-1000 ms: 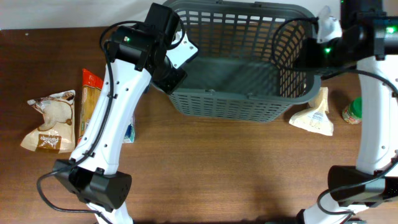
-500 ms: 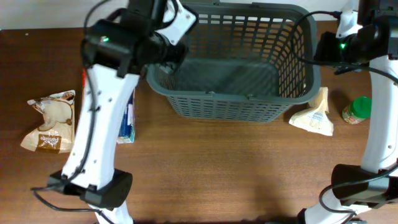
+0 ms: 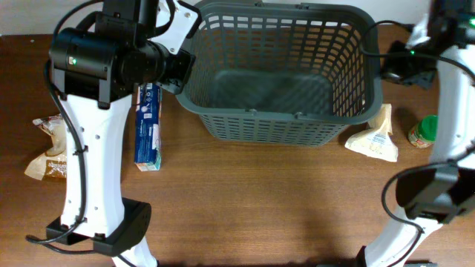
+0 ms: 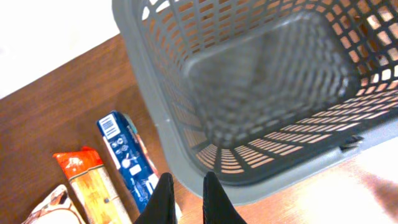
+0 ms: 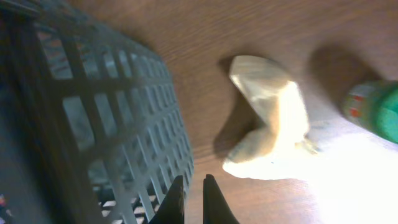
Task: Pack container
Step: 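Move the left gripper over the blue box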
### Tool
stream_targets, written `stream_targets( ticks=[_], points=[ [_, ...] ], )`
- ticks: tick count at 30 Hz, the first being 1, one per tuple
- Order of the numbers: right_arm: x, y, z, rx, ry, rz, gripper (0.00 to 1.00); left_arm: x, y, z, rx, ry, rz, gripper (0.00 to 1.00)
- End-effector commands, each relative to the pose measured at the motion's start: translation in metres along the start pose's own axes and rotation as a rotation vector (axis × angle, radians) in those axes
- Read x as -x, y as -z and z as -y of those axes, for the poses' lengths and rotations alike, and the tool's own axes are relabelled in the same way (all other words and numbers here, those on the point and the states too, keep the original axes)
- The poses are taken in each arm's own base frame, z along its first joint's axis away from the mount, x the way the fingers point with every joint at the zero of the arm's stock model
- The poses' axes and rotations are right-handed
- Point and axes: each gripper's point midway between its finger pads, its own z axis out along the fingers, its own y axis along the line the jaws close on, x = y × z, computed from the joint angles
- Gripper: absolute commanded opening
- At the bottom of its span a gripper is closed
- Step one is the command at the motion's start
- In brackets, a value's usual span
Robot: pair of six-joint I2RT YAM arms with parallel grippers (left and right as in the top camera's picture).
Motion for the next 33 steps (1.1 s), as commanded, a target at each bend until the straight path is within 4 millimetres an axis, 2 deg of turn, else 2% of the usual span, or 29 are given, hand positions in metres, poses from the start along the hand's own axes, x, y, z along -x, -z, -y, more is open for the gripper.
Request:
stream_targets(
  ticks=[1,5,10,11,14,16,17,18,19,21,24,25,27,28,29,30,31,32,33],
  points=[
    [0.000,-0.017,-0.028,0.053,0.039,-0.016,0.04,-0.004,0.002,-0.017,0.054,0.042,-0.009,0.03],
    [0.012,-0.019,-0.063,0.165,0.094,0.037,0.04,-0.007,0.003,-0.028,0.070,0.065,-0.011,0.04],
    [0.019,-0.019,-0.076,0.187,0.124,0.080,0.04,-0.010,0.004,-0.039,0.088,0.090,-0.014,0.04],
    [0.019,-0.019,-0.076,0.185,0.124,0.079,0.04,-0.010,0.004,-0.042,0.092,0.095,-0.014,0.05],
    [0.014,-0.015,-0.054,0.129,0.091,0.054,0.04,-0.014,0.006,-0.053,0.110,0.119,-0.017,0.13],
    [0.009,-0.002,-0.036,0.113,0.061,0.043,0.04,-0.018,0.008,-0.067,0.136,0.149,-0.021,0.22],
    [0.008,0.008,-0.025,0.107,0.037,0.049,0.04,-0.023,0.010,-0.078,0.161,0.170,-0.026,0.32],
    [0.006,0.028,-0.008,0.096,-0.002,0.069,0.04,-0.029,0.013,-0.094,0.186,0.207,-0.031,0.47],
    [0.005,0.038,0.000,0.092,-0.020,0.083,0.04,-0.033,0.015,-0.104,0.192,0.236,-0.030,0.52],
    [-0.002,0.082,0.030,0.075,-0.086,0.154,0.04,-0.046,0.018,-0.131,0.171,0.338,-0.016,0.63],
    [-0.019,0.138,0.060,0.053,-0.160,0.272,0.04,-0.074,0.013,-0.167,0.169,0.457,-0.050,0.64],
    [-0.025,0.157,0.066,0.047,-0.176,0.320,0.04,-0.089,0.005,-0.178,0.169,0.493,-0.092,0.65],
    [-0.040,0.192,0.074,0.034,-0.198,0.412,0.04,-0.111,-0.016,-0.186,0.141,0.501,-0.179,0.66],
    [-0.047,0.206,0.075,0.029,-0.202,0.452,0.08,-0.127,-0.038,-0.187,0.103,0.503,-0.253,0.69],
    [-0.051,0.213,0.075,0.028,-0.203,0.470,0.18,-0.138,-0.053,-0.187,0.079,0.506,-0.297,0.69],
    [-0.057,0.225,0.075,0.024,-0.203,0.505,0.44,-0.154,-0.075,-0.183,0.037,0.511,-0.366,0.69],
    [-0.060,0.229,0.073,0.025,-0.199,0.518,0.55,-0.162,-0.086,-0.180,0.016,0.517,-0.401,0.69],
    [-0.063,0.233,0.072,0.026,-0.196,0.530,0.86,-0.170,-0.097,-0.177,-0.003,0.519,-0.432,0.70],
    [-0.064,0.235,0.071,0.026,-0.194,0.534,0.99,-0.176,-0.109,-0.173,-0.022,0.514,-0.459,0.71]
  ],
)
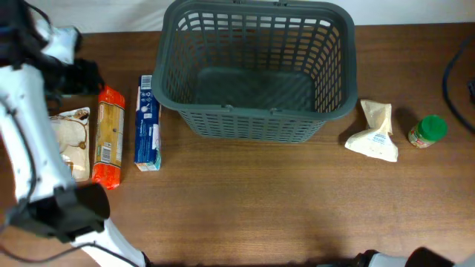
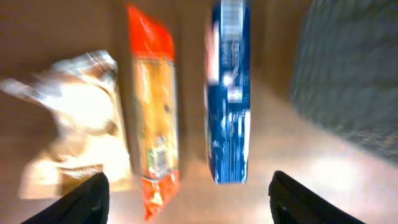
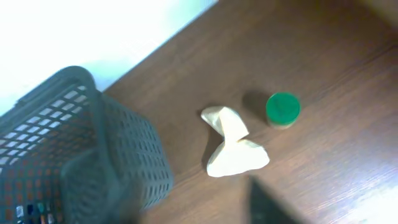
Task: Pack container
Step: 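Move the left gripper over the blue box, then grasp the blue box with the left gripper and lift it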
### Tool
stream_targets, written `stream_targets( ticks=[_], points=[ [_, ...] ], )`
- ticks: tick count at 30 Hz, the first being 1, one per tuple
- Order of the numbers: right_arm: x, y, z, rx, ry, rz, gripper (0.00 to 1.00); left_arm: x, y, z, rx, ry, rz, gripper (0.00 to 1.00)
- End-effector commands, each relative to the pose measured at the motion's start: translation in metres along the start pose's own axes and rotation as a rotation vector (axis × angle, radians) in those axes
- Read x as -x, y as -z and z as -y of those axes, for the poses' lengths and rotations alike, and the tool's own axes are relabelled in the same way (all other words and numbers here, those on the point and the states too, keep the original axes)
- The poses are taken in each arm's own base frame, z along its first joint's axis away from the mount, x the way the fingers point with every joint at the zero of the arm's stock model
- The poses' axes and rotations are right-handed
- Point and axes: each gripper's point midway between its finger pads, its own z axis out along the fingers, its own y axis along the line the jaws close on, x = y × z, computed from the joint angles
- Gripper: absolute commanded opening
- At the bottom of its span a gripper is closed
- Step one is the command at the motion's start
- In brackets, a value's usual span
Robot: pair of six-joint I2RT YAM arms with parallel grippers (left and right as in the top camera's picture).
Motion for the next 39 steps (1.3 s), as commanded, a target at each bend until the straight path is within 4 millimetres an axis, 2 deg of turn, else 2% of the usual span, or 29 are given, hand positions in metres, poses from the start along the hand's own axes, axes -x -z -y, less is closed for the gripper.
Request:
stream_targets(
  ticks=[1,4,6,7,8,9,13,21,26,28,29,30,31,34,35,36,39],
  points=[
    [0.000,0.003,0.002,-0.005,0.003,0.009,0.99,-0.016,-0.065,0.007,-0.071,-0.051,-0.159,0.71],
    [0.001,0.001,0.002,-0.006,0.002,0.005,0.99,-0.021,-0.102,0.023,-0.095,-0.127,-0.207,0.76],
    [0.001,0.000,0.003,-0.007,0.001,0.001,0.99,-0.023,-0.117,0.034,-0.103,-0.156,-0.224,0.77],
    [0.001,-0.001,0.003,-0.008,0.000,0.000,0.99,-0.023,-0.122,0.039,-0.107,-0.168,-0.233,0.85],
    [0.001,-0.003,0.003,-0.008,-0.001,-0.004,0.99,-0.024,-0.129,0.047,-0.112,-0.188,-0.247,0.97],
    [0.001,-0.004,0.003,-0.009,-0.001,-0.006,0.99,-0.025,-0.135,0.054,-0.103,-0.214,-0.263,1.00],
    [0.001,-0.004,0.004,-0.009,-0.001,-0.008,0.99,-0.029,-0.155,0.057,0.061,-0.248,-0.338,1.00],
    [0.001,-0.004,0.004,-0.009,-0.002,-0.008,0.99,-0.026,-0.193,0.056,0.059,-0.189,-0.355,1.00],
    [0.001,-0.004,0.004,-0.009,-0.002,-0.008,0.99,-0.035,-0.224,0.058,0.011,-0.159,-0.407,0.98],
    [0.001,-0.004,0.004,-0.009,-0.002,-0.008,0.99,-0.040,-0.232,0.058,0.007,-0.157,-0.430,0.91],
    [0.001,-0.004,0.004,-0.009,-0.002,-0.008,0.99,-0.044,-0.239,0.057,0.003,-0.154,-0.450,0.63],
    [0.001,-0.004,0.004,-0.009,-0.002,-0.008,0.99,-0.047,-0.241,0.057,0.002,-0.151,-0.462,0.29],
    [0.001,-0.004,0.004,-0.009,-0.001,-0.008,0.99,-0.048,-0.242,0.056,0.006,-0.129,-0.470,0.02],
    [0.001,-0.004,0.004,-0.009,-0.002,-0.008,0.99,-0.041,-0.233,0.051,0.019,-0.066,-0.456,0.02],
    [0.001,-0.004,0.004,-0.009,-0.002,-0.008,0.99,-0.034,-0.223,0.047,0.021,-0.057,-0.441,0.02],
    [0.001,-0.004,0.004,-0.009,-0.002,-0.008,0.99,-0.024,-0.210,0.044,0.023,-0.049,-0.419,0.02],
    [0.001,-0.004,0.004,-0.009,-0.002,-0.008,0.99,0.027,-0.144,0.046,0.000,-0.036,-0.242,0.02]
  ],
)
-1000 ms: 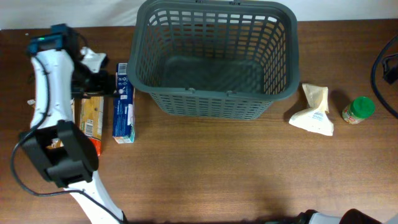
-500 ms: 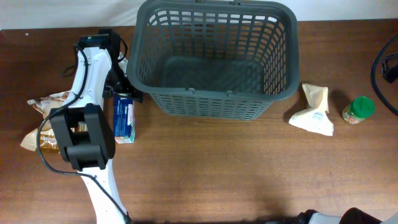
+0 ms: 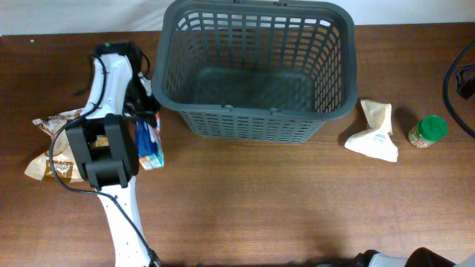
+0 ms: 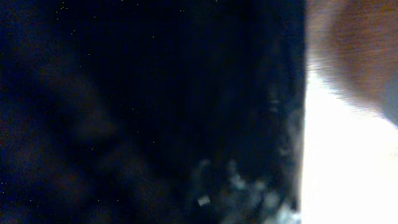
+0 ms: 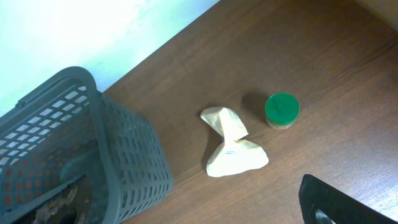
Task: Pack container
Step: 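Grasp the blue box with the left gripper and lift it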
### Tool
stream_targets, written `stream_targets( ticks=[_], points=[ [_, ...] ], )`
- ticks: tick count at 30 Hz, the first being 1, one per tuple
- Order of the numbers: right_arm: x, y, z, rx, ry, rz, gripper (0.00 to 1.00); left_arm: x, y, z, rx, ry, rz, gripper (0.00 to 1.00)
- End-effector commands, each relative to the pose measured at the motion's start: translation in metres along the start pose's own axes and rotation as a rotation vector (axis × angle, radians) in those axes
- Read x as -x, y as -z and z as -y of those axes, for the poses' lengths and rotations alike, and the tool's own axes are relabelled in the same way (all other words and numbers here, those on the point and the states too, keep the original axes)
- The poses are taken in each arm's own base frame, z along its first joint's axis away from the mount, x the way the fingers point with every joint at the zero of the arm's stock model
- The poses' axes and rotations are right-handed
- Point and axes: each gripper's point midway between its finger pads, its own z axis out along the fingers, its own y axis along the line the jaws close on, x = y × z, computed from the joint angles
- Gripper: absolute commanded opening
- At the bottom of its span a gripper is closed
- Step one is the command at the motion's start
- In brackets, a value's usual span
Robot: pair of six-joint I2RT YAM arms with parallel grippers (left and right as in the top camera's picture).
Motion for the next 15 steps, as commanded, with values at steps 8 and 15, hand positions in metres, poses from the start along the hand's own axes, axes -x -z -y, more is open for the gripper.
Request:
stream_targets(
  ticks=[8,15],
  points=[
    [0.001,0.000,0.002,-0.006,0.001,0.003,0.99,0.014,0.292,0.011,0.088,-0.057,0.899,0.02],
    [0.001,0.000,0.002,-0.006,0.001,0.003,0.99,-0.037,0.416,0.105,0.414,-0.710,1.273,0.02]
  ],
)
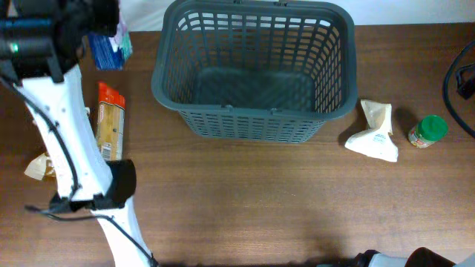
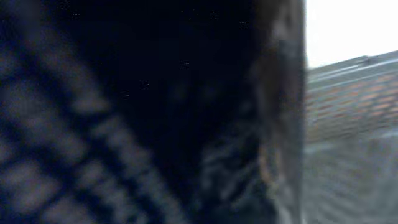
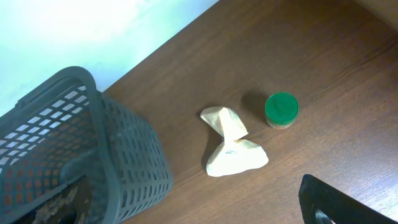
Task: Pack container
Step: 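Grasp the blue box with the left gripper and lift it, then lower the blue box into the basket and open the left gripper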
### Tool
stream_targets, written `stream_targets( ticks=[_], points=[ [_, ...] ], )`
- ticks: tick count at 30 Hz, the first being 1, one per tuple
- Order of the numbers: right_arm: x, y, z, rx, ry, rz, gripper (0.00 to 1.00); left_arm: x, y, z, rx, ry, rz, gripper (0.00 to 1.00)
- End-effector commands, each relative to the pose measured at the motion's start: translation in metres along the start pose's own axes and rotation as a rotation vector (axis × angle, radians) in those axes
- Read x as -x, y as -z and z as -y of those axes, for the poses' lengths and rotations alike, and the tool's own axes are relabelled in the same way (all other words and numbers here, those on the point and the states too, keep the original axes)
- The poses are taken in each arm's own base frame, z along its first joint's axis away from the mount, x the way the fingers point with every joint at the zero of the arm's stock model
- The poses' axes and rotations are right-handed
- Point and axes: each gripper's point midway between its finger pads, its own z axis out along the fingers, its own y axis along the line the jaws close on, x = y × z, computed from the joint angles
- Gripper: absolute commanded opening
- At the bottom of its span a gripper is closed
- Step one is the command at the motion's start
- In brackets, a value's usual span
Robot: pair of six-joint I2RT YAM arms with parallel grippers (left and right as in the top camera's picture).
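Note:
The grey mesh basket [image 1: 252, 111] stands at the back middle of the table, nothing in it. My left gripper [image 1: 100, 35] is shut on a blue box [image 1: 111, 46], held up off the table to the left of the basket's far left corner. In the left wrist view the blue box [image 2: 149, 93] fills the frame as a dark blur and hides the fingers; the basket [image 2: 348, 124] shows at the right. My right gripper [image 3: 199, 214] is open, high above the table, with one finger [image 3: 333, 202] showing at the lower right.
An orange package [image 1: 110, 122] and a brown bag [image 1: 37, 167] lie left of the basket. A cream pouch [image 1: 375, 133] and a green-lidded jar [image 1: 428, 131] lie to its right. The right wrist view shows the pouch [image 3: 233, 149] and jar [image 3: 282, 109].
The left gripper was down on the blue box lying beside the basket's left side. Now the box is off the table, held up near the basket's far left corner. The right arm is unchanged.
At first both grippers were shut, the left by the basket's left corner and the right by the pouch. Then the left was open over the packages and the right stood high and open. The left then lay on the blue box and now holds it aloft.

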Motion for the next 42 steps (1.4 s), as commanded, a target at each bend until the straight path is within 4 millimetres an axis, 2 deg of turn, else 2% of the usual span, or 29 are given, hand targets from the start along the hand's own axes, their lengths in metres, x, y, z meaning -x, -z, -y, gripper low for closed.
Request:
stream_targets(
  ticks=[1,2,3,6,9,10,13,14,16,19,20,22,26,27,29,30,32,35,38,39,42],
  points=[
    [0.002,0.000,0.002,-0.005,0.003,0.005,0.99,0.050,0.046,0.068,-0.069,-0.558,0.196,0.02],
    [0.002,0.000,0.002,-0.005,0.002,0.005,0.99,0.055,0.048,0.086,-0.093,-0.661,0.221,0.02],
    [0.002,0.000,0.002,-0.005,0.002,0.005,0.99,0.059,0.047,0.120,-0.141,-0.809,0.257,0.02],
    [0.002,0.000,0.002,-0.005,0.002,0.005,0.99,0.058,0.031,0.189,-0.262,-1.017,0.297,0.02],
    [0.002,0.000,0.002,-0.005,0.002,0.005,0.99,0.044,-0.006,0.236,-0.361,-1.060,0.263,0.02],
    [0.002,0.000,0.002,-0.005,0.003,0.005,0.99,0.032,-0.031,0.252,-0.398,-1.080,0.227,0.02],
    [0.002,0.000,0.002,-0.005,0.002,0.005,0.99,-0.001,-0.091,0.270,-0.413,-1.110,0.101,0.02],
    [0.002,0.000,0.002,-0.005,0.002,0.005,0.99,-0.021,-0.117,0.271,-0.399,-1.131,0.018,0.02],
    [0.002,0.000,0.002,-0.005,0.003,0.005,0.99,-0.060,-0.150,0.270,-0.382,-1.204,-0.133,0.02],
    [0.002,0.000,0.002,-0.005,0.002,0.005,0.99,-0.099,-0.180,0.273,-0.388,-1.248,-0.248,0.02],
    [0.002,0.000,0.002,-0.005,0.002,0.005,0.99,-0.106,-0.192,0.278,-0.388,-1.248,-0.247,0.02],
    [0.002,0.000,0.002,-0.005,0.002,0.005,0.99,-0.112,-0.199,0.281,-0.389,-1.248,-0.248,0.02],
    [0.002,0.000,0.002,-0.005,0.002,0.005,0.99,-0.116,-0.200,0.282,-0.395,-1.246,-0.259,0.02],
    [0.002,0.000,0.002,-0.005,0.002,0.005,0.99,-0.116,-0.200,0.282,-0.395,-1.245,-0.259,0.07],
    [0.002,0.000,0.002,-0.005,0.002,0.005,0.99,-0.112,-0.197,0.281,-0.384,-1.208,-0.256,0.32],
    [0.002,0.000,0.002,-0.005,0.003,0.005,0.99,-0.108,-0.193,0.279,-0.371,-1.165,-0.255,0.99],
    [0.002,0.000,0.002,-0.005,0.002,0.005,0.99,-0.095,-0.179,0.275,-0.339,-1.056,-0.249,0.99],
    [0.002,0.000,0.002,-0.005,0.002,0.005,0.99,-0.062,-0.149,0.261,-0.238,-0.878,-0.214,0.99],
    [0.002,0.000,0.002,-0.005,0.002,0.005,0.99,-0.027,-0.112,0.238,-0.146,-0.719,-0.155,0.99],
    [0.002,0.000,0.002,-0.005,0.002,0.005,0.99,-0.015,-0.093,0.227,-0.128,-0.652,-0.129,0.99],
    [0.002,0.000,0.002,-0.005,0.002,0.005,0.99,0.003,-0.053,0.197,-0.084,-0.513,-0.096,0.99]
  ],
)
